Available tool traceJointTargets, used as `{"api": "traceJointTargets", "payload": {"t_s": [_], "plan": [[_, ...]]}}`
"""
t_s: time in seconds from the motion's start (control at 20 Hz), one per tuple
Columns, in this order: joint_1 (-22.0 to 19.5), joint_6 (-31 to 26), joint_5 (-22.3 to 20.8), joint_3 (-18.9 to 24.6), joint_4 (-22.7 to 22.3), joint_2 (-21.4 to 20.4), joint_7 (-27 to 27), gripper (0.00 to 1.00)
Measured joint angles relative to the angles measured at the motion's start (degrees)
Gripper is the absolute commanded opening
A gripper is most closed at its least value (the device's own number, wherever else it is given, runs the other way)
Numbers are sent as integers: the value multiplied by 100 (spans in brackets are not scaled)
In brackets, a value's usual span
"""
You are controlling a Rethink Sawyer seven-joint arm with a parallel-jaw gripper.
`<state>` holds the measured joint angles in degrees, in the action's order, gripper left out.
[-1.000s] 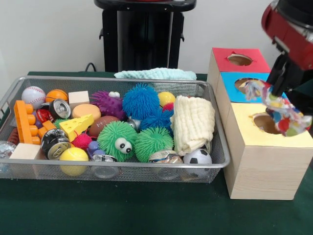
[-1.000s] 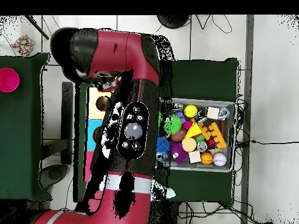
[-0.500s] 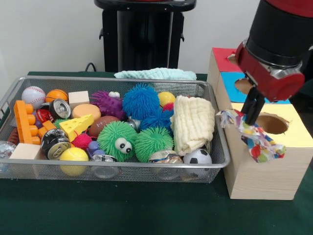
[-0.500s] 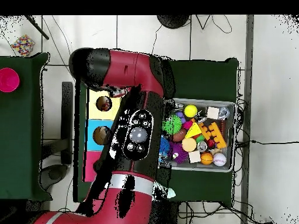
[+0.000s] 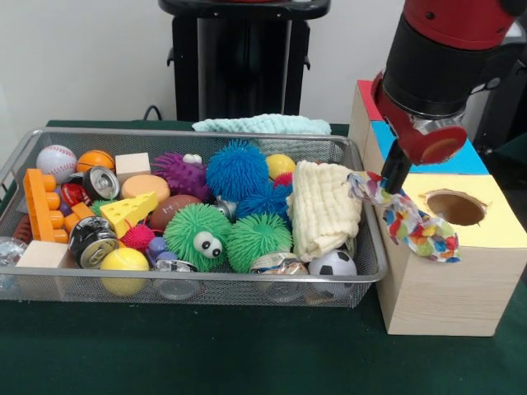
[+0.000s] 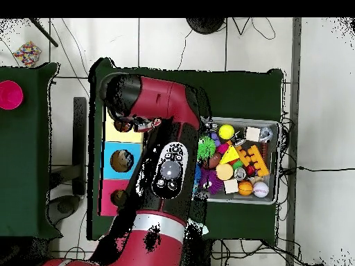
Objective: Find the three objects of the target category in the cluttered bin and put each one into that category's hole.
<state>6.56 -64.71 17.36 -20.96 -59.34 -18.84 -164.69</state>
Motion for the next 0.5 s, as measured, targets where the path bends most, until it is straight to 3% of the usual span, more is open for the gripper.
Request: {"api": "traceJointTargets", "payload": {"t_s": [0.5], "plan": [[184,261,262,1,-461,-201,0,0]]}}
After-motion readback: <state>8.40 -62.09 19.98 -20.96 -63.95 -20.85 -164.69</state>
